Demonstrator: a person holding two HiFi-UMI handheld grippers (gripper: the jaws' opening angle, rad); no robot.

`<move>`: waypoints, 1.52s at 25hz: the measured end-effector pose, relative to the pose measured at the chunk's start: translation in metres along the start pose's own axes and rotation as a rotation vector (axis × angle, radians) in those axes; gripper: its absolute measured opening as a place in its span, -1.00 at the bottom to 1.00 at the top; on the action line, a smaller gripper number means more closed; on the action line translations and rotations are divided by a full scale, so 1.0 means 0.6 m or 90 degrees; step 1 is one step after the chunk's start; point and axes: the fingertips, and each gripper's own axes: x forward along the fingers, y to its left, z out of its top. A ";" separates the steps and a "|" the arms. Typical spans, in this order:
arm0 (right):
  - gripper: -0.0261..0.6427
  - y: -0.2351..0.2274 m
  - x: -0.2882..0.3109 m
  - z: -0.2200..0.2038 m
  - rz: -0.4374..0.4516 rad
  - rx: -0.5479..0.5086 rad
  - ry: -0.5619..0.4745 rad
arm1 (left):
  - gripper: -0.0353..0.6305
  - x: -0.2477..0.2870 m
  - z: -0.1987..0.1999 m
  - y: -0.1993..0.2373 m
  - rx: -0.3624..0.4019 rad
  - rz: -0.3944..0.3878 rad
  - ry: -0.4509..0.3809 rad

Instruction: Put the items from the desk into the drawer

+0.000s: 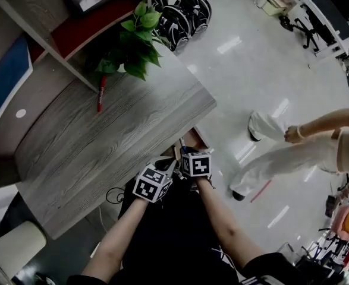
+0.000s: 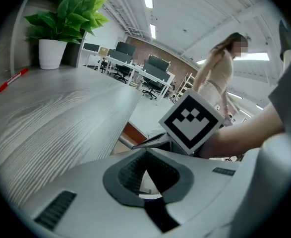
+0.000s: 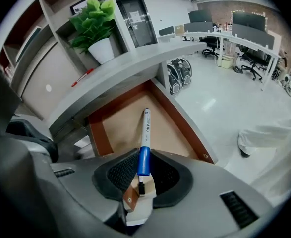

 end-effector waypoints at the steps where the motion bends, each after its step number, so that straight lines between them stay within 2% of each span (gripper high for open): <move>1: -0.73 -0.002 0.006 0.002 0.001 0.002 0.005 | -0.82 0.000 0.002 0.001 -0.005 0.001 -0.002; 7: -0.72 -0.016 0.029 -0.001 -0.012 0.024 0.036 | -0.82 -0.001 0.000 0.006 -0.018 0.006 0.000; 11: -0.70 -0.007 0.033 -0.003 0.009 0.024 0.046 | -0.82 -0.001 -0.002 0.008 -0.022 0.006 0.001; 12: -0.64 -0.005 0.033 -0.003 0.015 0.022 0.046 | -0.82 -0.001 -0.002 0.008 -0.022 0.006 0.002; 14: -0.49 -0.001 0.029 0.002 0.026 0.028 0.034 | -0.82 -0.001 -0.004 0.008 -0.024 0.006 0.004; 16: -0.42 -0.001 0.019 0.007 0.035 0.052 0.017 | -0.82 -0.002 -0.004 0.009 -0.026 0.004 0.004; 20: -0.38 -0.002 -0.009 0.016 0.053 0.087 -0.021 | -0.82 -0.004 -0.001 0.007 -0.024 0.001 -0.001; 26: -0.38 0.021 -0.071 0.033 0.126 0.073 -0.085 | -0.82 -0.010 0.013 -0.013 -0.014 -0.028 -0.022; 28: -0.42 0.029 -0.099 0.046 0.154 0.083 -0.123 | -0.82 -0.016 0.024 -0.020 -0.012 -0.032 -0.037; 32: -0.72 0.038 -0.154 0.088 0.159 0.057 -0.212 | -0.82 -0.032 0.052 -0.025 -0.001 -0.026 -0.067; 34: -0.95 0.049 -0.178 0.109 0.160 0.041 -0.249 | -0.82 -0.043 0.065 -0.025 0.004 -0.017 -0.082; 38: -0.95 0.090 -0.220 0.150 0.202 0.023 -0.310 | -0.82 -0.068 0.090 -0.020 0.002 0.004 -0.122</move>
